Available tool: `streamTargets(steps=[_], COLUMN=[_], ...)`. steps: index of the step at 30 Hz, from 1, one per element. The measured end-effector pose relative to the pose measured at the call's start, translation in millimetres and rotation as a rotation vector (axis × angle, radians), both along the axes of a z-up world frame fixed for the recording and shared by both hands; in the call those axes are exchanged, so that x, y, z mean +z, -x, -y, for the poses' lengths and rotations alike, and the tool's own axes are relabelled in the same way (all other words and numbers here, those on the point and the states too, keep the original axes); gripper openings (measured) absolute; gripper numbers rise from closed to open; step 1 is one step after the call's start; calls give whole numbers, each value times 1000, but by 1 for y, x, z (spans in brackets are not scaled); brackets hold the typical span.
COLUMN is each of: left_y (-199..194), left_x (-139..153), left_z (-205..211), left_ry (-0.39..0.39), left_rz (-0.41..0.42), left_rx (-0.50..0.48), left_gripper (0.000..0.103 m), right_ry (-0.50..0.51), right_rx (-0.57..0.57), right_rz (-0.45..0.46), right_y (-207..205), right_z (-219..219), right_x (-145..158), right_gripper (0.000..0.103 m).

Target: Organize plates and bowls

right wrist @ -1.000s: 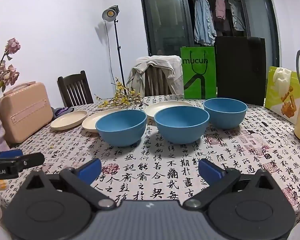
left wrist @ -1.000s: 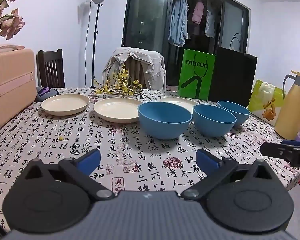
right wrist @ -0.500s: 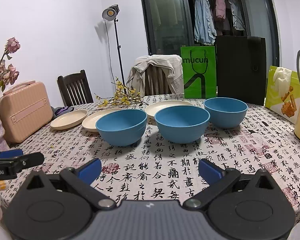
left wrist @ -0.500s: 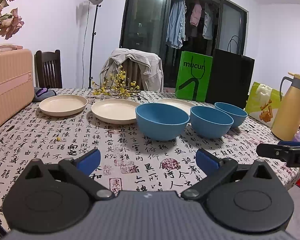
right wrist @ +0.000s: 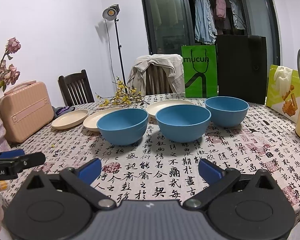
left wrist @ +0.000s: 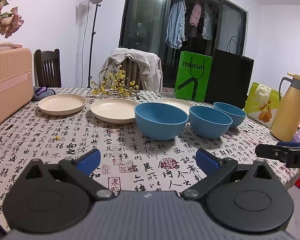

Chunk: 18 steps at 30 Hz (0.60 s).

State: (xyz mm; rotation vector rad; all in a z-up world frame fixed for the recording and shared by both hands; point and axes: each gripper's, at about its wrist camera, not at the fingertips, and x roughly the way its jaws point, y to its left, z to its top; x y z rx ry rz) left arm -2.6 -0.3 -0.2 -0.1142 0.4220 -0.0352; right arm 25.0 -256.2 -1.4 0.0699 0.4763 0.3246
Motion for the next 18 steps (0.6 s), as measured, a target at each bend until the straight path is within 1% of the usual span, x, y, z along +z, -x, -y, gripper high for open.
streamTargets(steps=[18], left_y=[0], left_x=[-2], left_z=[-2], left_ry=[13], left_rz=[-10], left_rx=[1], left_gripper=[103], right_ry=[-6], right_rx=[2], right_rz=[-10], right_y=[0], right_z=[-1], right_x=[1], right_gripper=[103])
